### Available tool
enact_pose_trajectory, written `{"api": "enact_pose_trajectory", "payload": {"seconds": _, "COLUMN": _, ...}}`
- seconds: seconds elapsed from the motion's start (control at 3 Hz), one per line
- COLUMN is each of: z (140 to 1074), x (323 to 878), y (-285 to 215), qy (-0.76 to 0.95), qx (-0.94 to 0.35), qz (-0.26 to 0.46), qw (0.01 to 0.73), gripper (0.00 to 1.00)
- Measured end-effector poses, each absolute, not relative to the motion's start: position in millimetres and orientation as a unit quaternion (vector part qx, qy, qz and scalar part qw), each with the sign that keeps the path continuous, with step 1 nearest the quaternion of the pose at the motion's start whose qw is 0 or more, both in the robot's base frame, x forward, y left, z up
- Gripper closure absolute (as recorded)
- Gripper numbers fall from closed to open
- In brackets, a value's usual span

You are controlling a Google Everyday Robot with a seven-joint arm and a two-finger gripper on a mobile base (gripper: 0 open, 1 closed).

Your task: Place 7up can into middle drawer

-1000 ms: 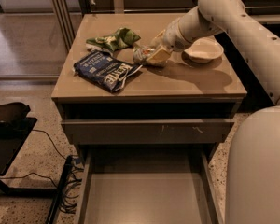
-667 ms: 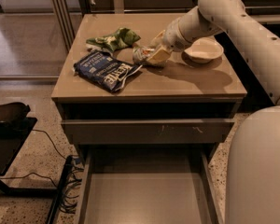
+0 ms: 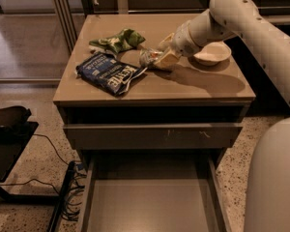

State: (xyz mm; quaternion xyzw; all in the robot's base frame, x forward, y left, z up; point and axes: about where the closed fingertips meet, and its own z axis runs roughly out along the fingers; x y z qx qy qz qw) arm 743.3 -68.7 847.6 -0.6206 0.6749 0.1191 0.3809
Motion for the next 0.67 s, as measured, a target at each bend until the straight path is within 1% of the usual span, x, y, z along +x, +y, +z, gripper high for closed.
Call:
{"api": "enact_pose_trajectory", "payload": {"seconds": 0.33, "z": 857.8, "x": 714.4, "y": -82.7, "qy": 0.669, "qx": -0.61, "qz": 0.122, "qw": 0.406, "gripper": 1.0}}
{"api": "enact_pose_trajectory", "payload": {"seconds": 0.67, "z": 874.3, "x": 665.9, "y": -96.0, "qy": 0.657, "qx": -0.594, "qz": 0.126, "qw": 0.447, "gripper": 1.0}}
